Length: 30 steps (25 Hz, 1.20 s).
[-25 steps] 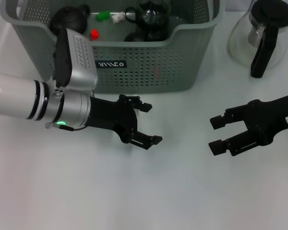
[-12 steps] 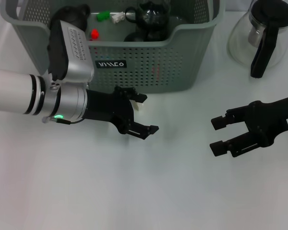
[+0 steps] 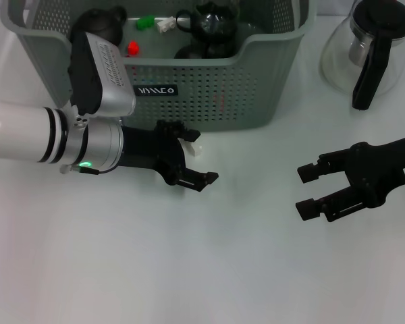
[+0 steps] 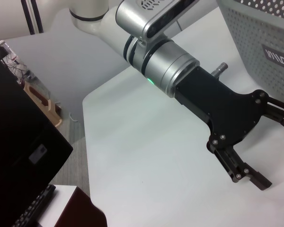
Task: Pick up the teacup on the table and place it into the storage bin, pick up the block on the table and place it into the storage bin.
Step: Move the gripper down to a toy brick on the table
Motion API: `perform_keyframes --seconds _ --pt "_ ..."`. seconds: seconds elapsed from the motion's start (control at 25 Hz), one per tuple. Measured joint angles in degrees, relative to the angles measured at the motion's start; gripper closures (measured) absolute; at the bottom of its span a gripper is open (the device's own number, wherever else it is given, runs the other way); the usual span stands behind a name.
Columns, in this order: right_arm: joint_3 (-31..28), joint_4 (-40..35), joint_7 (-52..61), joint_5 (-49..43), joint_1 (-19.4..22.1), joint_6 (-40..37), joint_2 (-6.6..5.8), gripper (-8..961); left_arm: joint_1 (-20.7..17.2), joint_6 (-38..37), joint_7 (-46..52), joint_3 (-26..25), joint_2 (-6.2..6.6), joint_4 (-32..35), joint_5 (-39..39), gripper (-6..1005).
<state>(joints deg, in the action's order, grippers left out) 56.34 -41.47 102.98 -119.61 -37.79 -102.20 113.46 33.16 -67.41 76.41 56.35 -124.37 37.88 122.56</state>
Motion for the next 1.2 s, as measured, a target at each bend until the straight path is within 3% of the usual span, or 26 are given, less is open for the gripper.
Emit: perform_keyframes --seconds 0.76,1.2 --pt "0.1 0.2 -0.1 0.0 0.0 0.3 -0.09 12 0.8 0.9 -0.4 0.8 -0.08 -1.2 0.1 88" --pt "0.1 -0.1 -0.1 0.0 0.0 0.4 -0.15 12 0.2 -4.4 -0.5 0.4 0.26 0.9 0.2 91"
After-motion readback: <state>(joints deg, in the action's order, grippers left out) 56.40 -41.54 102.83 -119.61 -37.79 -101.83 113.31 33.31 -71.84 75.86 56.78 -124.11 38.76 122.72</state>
